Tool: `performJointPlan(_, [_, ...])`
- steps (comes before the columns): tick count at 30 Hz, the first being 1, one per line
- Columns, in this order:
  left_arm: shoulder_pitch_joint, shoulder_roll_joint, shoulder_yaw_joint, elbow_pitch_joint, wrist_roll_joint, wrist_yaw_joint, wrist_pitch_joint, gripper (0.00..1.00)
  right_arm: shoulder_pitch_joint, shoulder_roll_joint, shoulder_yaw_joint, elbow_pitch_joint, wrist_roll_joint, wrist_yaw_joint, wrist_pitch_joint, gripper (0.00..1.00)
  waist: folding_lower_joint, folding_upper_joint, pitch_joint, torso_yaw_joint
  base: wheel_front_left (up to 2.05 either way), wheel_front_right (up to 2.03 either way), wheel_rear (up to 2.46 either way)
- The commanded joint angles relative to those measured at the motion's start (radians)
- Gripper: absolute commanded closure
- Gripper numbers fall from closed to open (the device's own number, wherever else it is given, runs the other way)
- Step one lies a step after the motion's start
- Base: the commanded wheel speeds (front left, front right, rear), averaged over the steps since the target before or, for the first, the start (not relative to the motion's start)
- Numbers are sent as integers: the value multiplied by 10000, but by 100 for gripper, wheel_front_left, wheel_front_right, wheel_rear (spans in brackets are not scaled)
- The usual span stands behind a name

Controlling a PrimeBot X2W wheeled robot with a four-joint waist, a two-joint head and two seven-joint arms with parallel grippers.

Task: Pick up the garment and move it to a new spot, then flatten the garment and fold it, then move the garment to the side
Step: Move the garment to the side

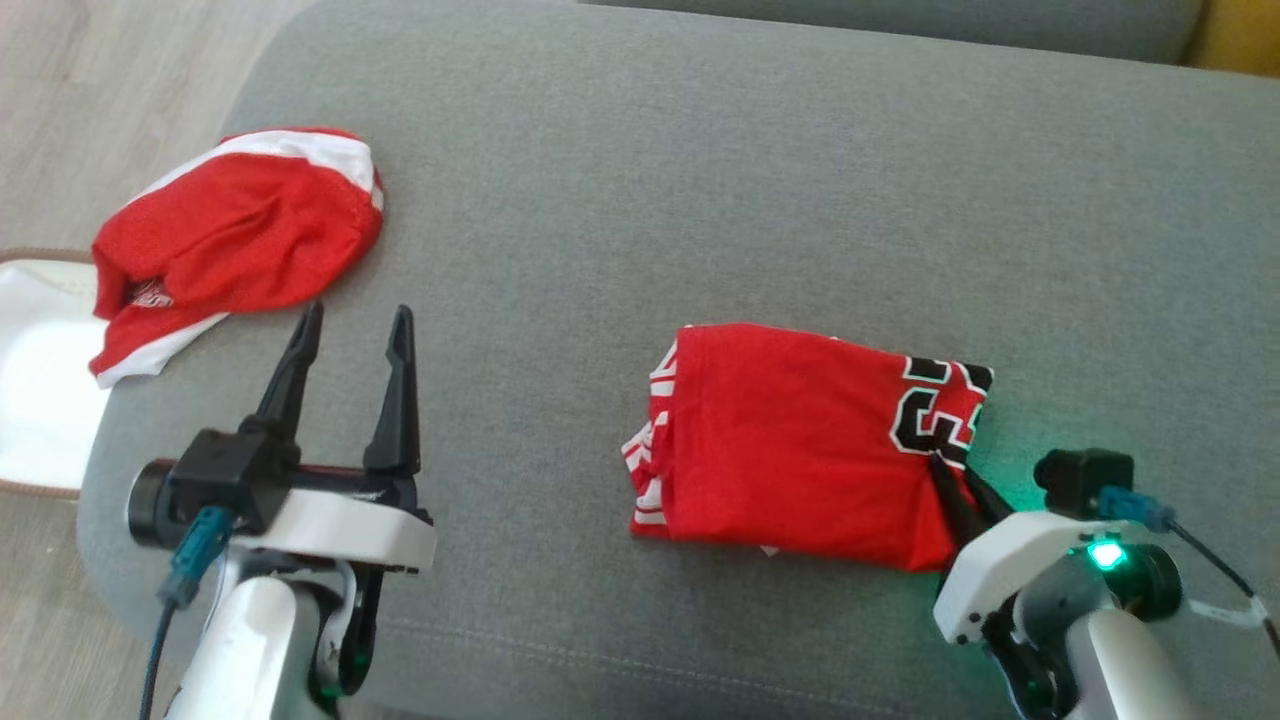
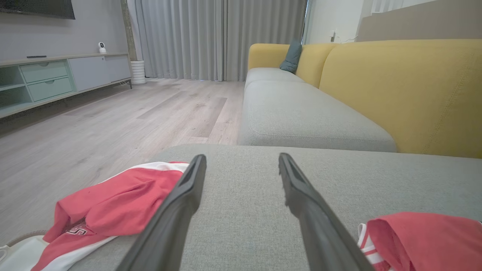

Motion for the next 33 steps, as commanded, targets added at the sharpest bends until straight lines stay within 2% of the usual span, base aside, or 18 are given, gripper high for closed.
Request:
performJointPlan(1, [-445, 132, 396, -381, 97, -15, -119, 0, -191, -32, 315, -211, -18, -7, 68, 100, 0, 0, 5, -91, 0, 0, 0])
performJointPlan(8, [-248, 197, 597, -528, 338, -108, -120, 0, -160, -228, 826, -1092, -347, -7, -101, 100, 0, 0, -92, -1062, 0, 0, 0])
performJointPlan(14, [-169, 219, 591, -693, 449, -231, -121, 0, -293, -570, 1072, -1922, -375, -7, 152, 100, 0, 0, -145, -2389, 0, 0, 0])
performJointPlan(19, [-219, 218, 434, -801, 543, -333, -121, 0, -953, -1046, 1005, -2107, -240, -7, 438, 100, 0, 0, -60, -3398, 0, 0, 0])
performJointPlan(24, [-576, 221, 166, -859, 631, -504, -121, 0, -2273, -1989, 59, -1696, -173, -7, 618, 100, 0, 0, 299, -4017, 0, 0, 0])
performJointPlan(29, [-978, 273, -41, -969, 733, -660, -116, 0, -3319, -2720, -902, -1270, -203, -7, 692, 100, 0, 0, 787, -4212, 0, 0, 0])
performJointPlan(33, [-1298, 316, -214, -1089, 807, -817, -117, 0, -3790, -3060, -1508, -1303, -363, -7, 769, 100, 0, 0, 1160, -4290, 0, 0, 0])
